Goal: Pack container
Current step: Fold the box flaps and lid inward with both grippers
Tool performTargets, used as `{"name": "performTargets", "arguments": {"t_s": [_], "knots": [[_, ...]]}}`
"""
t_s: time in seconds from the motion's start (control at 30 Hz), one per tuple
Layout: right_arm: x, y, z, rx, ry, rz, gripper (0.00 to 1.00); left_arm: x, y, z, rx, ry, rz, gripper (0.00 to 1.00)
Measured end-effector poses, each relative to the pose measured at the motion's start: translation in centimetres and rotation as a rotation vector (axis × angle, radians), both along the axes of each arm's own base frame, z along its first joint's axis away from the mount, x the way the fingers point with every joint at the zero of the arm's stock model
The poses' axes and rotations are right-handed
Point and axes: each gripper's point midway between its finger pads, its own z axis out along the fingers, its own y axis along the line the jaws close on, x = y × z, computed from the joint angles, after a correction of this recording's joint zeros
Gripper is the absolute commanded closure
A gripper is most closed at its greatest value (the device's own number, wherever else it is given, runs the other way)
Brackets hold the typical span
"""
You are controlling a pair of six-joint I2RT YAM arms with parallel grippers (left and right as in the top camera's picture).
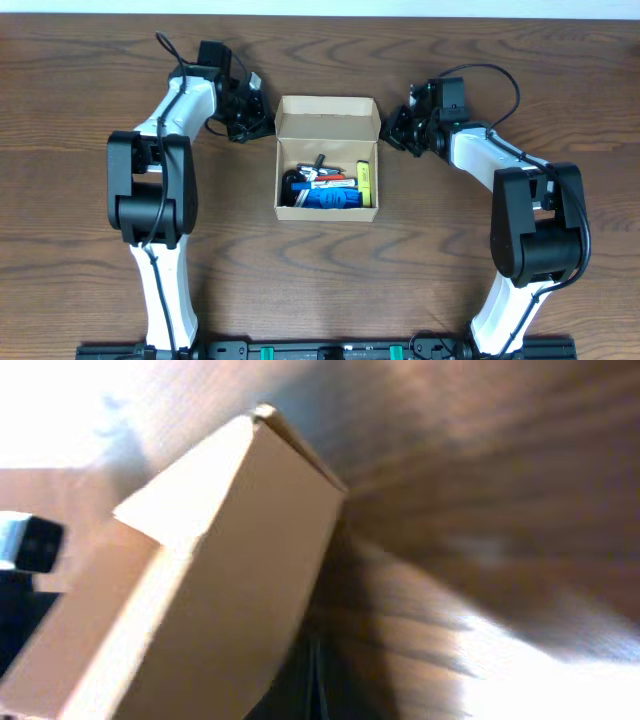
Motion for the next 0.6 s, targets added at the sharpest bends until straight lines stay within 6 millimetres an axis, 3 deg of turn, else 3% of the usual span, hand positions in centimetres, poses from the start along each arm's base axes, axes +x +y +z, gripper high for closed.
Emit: {"name": "performTargets", "arguments": {"t_s": [0.27,0.6], "knots": [[0.0,0.9,0.5,0.040,-0.003,0.013,0.99,0.3,-0.3,0.4,-0.015,-0.015,-0.004,0.94],[0.2,1.7,1.6,0.092,-0.041,0.049,0.99,2.4,-0.8,3.4,-0.060,-0.100,-0.018,0.94]]}}
